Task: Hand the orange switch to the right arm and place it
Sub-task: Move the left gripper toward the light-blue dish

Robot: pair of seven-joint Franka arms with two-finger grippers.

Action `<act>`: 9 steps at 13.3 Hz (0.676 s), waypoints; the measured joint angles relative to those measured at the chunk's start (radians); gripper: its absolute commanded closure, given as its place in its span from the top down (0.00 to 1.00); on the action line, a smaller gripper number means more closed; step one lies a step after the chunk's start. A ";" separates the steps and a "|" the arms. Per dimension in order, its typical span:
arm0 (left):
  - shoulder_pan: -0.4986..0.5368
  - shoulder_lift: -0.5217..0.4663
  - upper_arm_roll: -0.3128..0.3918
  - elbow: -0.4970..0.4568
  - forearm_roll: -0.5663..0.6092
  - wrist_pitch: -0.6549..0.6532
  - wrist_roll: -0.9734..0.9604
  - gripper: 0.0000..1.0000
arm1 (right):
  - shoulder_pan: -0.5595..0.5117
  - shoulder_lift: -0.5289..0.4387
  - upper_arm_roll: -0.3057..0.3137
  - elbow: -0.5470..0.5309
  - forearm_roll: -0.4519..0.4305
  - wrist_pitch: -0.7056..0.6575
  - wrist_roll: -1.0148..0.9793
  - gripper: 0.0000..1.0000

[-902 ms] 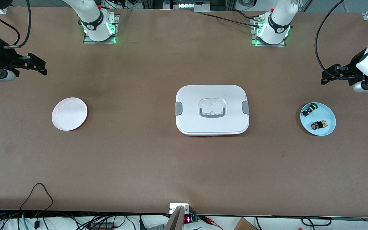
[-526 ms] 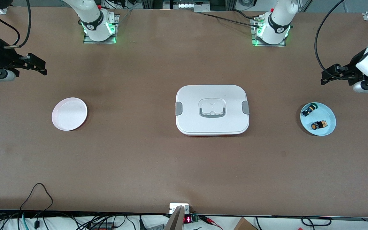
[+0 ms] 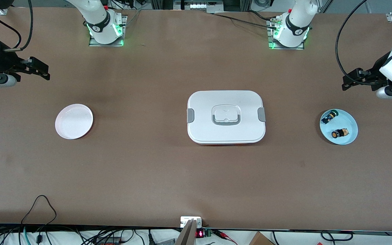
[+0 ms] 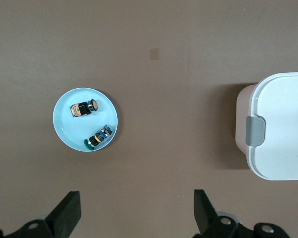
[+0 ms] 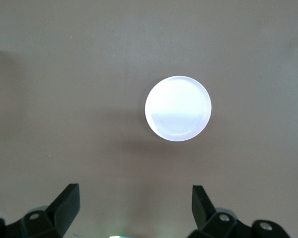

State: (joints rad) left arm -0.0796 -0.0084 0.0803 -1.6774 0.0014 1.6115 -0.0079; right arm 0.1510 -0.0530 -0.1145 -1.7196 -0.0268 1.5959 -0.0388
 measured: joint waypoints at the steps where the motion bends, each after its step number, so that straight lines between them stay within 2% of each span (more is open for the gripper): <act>1: 0.004 0.000 0.001 0.000 0.000 -0.003 -0.001 1.00 | 0.000 0.000 0.000 0.000 0.000 0.000 0.000 1.00; 9: 0.012 0.002 0.002 0.000 0.000 -0.028 -0.008 1.00 | 0.000 0.002 0.000 0.000 0.000 0.000 0.000 1.00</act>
State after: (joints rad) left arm -0.0679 -0.0067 0.0825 -1.6774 0.0014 1.5838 -0.0159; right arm 0.1510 -0.0508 -0.1145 -1.7196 -0.0268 1.5959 -0.0388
